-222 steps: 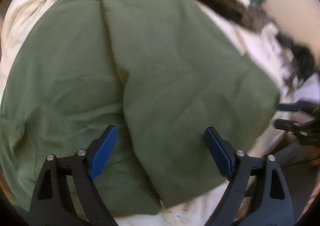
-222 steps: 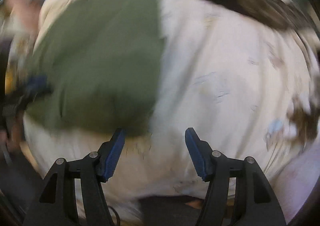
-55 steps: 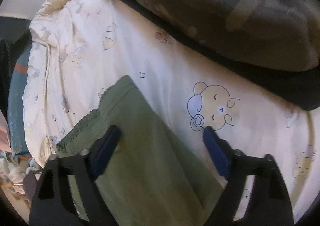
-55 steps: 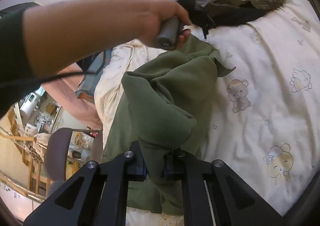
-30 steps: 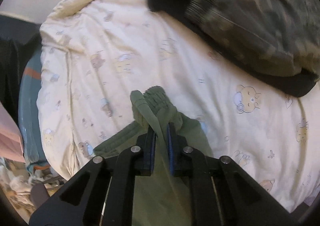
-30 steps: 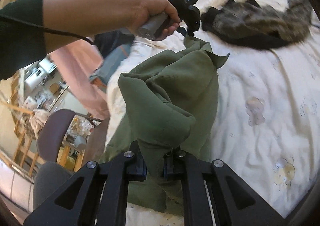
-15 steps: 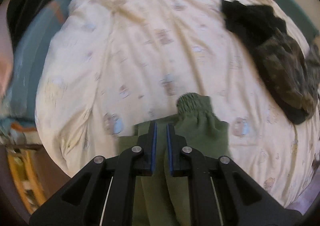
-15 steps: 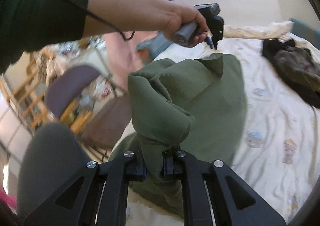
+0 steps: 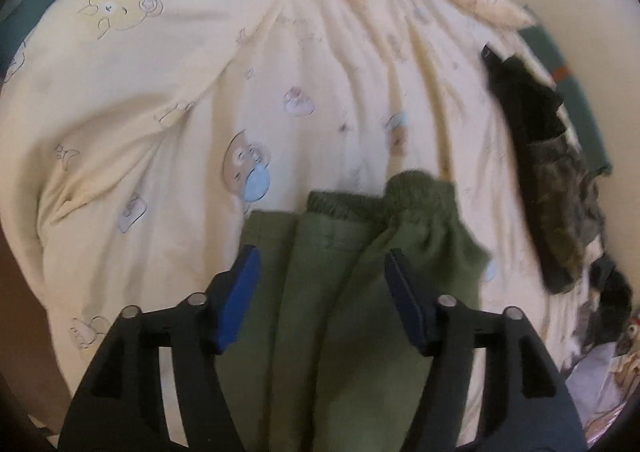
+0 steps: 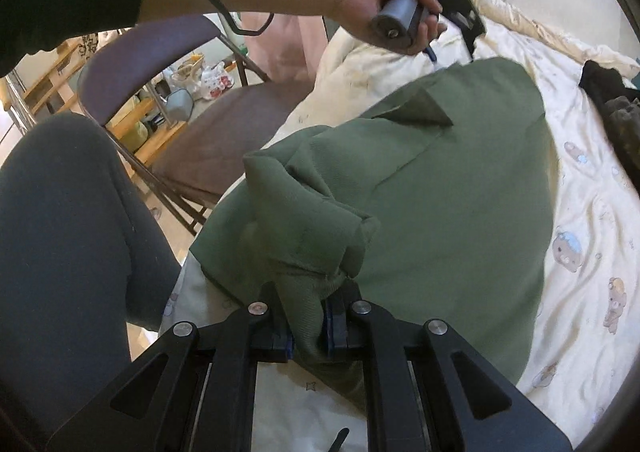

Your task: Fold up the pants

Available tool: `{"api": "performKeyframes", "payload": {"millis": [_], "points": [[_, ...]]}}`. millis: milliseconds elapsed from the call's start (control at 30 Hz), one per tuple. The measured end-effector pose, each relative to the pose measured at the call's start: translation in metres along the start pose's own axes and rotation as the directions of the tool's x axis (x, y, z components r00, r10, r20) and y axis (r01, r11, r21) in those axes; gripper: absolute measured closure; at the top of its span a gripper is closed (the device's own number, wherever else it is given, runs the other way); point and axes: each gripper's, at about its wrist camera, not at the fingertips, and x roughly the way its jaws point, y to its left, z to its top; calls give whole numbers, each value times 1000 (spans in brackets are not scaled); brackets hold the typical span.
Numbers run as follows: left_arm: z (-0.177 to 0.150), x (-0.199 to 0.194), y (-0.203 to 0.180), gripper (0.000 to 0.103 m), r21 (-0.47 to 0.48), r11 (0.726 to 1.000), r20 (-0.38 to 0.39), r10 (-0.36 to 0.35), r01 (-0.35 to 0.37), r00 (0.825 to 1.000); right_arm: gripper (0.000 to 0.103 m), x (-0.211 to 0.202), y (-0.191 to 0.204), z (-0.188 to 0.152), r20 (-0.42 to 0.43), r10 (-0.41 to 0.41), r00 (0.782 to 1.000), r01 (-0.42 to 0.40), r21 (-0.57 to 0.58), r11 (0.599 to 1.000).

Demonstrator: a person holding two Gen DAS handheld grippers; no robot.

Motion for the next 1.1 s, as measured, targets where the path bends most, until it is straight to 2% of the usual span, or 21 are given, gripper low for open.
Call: {"api": "performKeyframes", "payload": {"millis": [100,267,300,333,400,533,633,700,800,867,900,933,1033,1067,1100], "points": [[-1,9,-18,42,77,996,-25,-40,41,999,93,3,2,2,-2,6,1000,-5,12,1000],[-4,27,-62,46,250,968,-6,-19,20,1000,93,5,6,1,-10,6,1000,-6,2,1000],[-5,33,-71,60,305,952,12,14,-17,1000,93,5,5,2,-13,11,1000,-11,5,1000],[-6,37,-76,82,343,938,20,50,-54,999,93,6,5,2,-14,12,1000,-12,5,1000],[-8,40,-77,98,382,921,18,80,-81,997,93,6,5,2,-16,12,1000,-12,-1,1000],[-5,10,-69,101,416,904,93,69,-102,993,93,2,9,6,-5,28,1000,-28,-17,999],[6,-8,-48,101,355,929,111,72,-107,991,93,-2,19,13,4,37,999,-37,-55,998],[8,-5,-32,101,313,939,101,119,-145,988,92,0,30,16,-3,47,999,-47,-98,994],[6,14,-21,95,296,928,102,206,-228,973,88,21,36,17,-86,57,995,-66,-112,992],[5,28,-15,74,265,930,66,246,-254,967,87,42,36,17,-150,47,988,-62,-95,994],[4,31,-11,54,223,934,47,275,-278,960,87,50,35,17,-182,47,982,-62,-81,995],[2,25,-8,46,184,945,60,263,-270,963,86,52,35,18,-187,46,981,-61,-75,995],[-2,0,0,41,112,975,63,184,-190,981,82,48,37,19,-172,46,984,-57,-60,997],[-6,-10,2,40,103,979,55,172,-177,984,79,45,37,19,-163,54,985,-63,-54,997],[-14,-25,2,40,105,981,56,160,-166,985,71,41,37,19,-152,75,986,-82,-41,996]]}}
